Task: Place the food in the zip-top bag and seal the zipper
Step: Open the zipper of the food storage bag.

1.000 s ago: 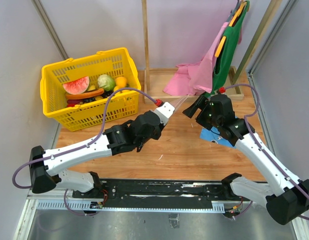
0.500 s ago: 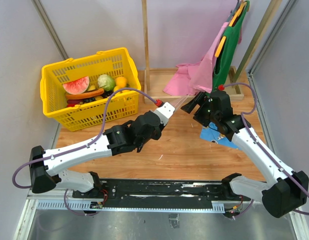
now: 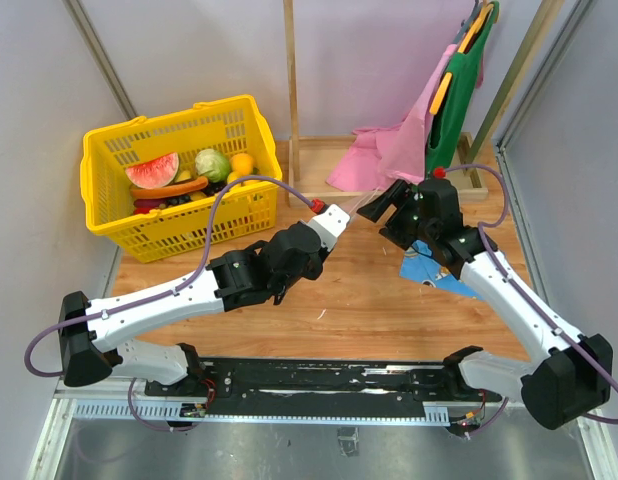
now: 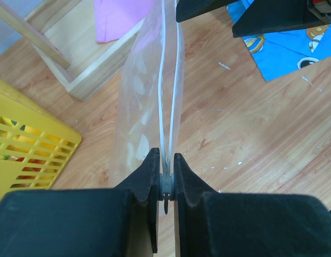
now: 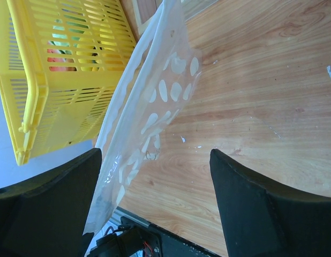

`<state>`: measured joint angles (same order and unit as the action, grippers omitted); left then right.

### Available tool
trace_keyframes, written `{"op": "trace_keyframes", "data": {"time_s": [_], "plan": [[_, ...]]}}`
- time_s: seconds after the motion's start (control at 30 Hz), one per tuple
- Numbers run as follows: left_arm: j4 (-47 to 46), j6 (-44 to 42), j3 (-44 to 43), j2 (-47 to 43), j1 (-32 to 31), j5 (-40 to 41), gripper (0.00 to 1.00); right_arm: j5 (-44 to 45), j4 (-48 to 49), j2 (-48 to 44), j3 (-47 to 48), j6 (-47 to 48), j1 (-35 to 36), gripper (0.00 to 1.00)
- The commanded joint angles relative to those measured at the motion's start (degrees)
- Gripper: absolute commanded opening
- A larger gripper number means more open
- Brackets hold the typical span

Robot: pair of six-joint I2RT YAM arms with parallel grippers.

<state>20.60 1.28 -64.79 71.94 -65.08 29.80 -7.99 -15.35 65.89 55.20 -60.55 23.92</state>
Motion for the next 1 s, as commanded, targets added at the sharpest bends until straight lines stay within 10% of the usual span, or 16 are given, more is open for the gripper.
{"op": "trace_keyframes", "data": {"time_s": [0.0,0.97], "plan": [[-2.1,-0.6,0.2,-1.3,-0.8,1.0,0.00,-1.2,1.7,0.9,0.0,-1.8,-1.2,0.83],[-1.7,-3.3,0.3,0.9,-2.3,0.1,0.00,-11.1,-0.2,7.2,2.4,-1.9,-1.5,0.80]]}}
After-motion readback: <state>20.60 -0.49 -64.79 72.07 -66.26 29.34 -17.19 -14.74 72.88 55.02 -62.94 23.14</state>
